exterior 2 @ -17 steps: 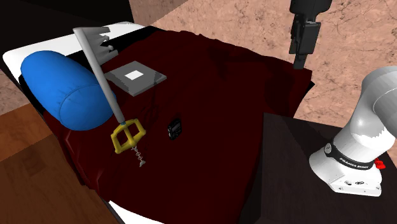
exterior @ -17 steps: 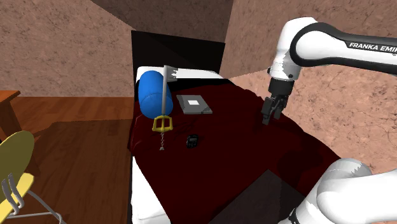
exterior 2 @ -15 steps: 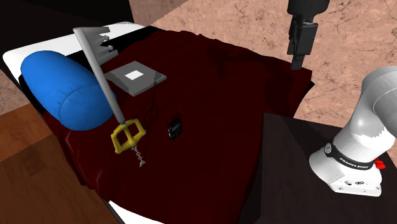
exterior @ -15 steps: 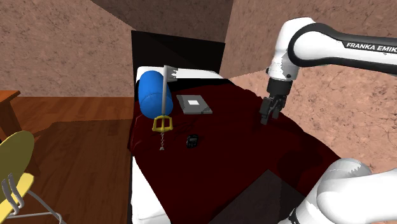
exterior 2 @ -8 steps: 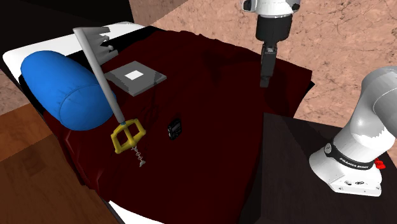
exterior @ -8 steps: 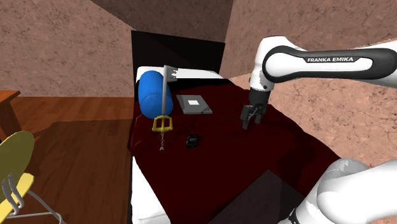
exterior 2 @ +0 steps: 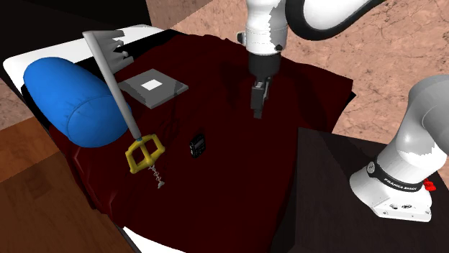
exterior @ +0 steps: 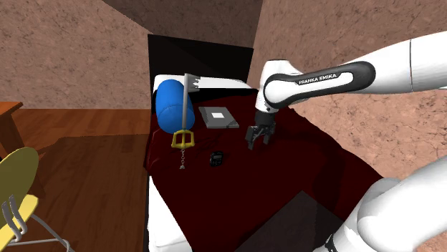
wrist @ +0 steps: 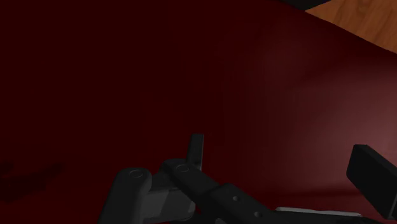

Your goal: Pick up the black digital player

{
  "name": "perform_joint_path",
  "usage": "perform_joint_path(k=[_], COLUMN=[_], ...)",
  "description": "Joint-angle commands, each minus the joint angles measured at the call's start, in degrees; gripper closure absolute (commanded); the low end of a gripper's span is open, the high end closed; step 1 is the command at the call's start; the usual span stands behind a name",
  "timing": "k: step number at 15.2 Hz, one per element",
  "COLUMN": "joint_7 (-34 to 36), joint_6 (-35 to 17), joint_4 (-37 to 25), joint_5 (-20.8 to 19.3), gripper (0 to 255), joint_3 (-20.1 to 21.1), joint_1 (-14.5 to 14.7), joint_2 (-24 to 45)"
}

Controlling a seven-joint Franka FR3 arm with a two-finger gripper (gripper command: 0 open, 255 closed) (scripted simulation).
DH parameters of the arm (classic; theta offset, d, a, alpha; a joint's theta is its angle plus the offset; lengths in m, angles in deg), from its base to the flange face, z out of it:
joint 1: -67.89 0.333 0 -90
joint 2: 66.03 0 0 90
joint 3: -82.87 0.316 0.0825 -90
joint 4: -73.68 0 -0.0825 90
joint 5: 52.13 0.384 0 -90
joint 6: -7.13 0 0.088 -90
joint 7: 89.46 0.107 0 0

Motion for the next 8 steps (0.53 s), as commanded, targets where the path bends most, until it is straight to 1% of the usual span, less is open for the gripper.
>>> perform_joint_path(k=[1, 8], joint_7=[0.58, 3.06], joint_6=[-3.34, -12.28], joint_4=[-1.55, -9.41], joint_5=[-0.02, -0.47], gripper=[0, 0], joint_3=[0.21, 0.88], joint_1=[0.02, 0.31], joint_2=[4.32, 19.53])
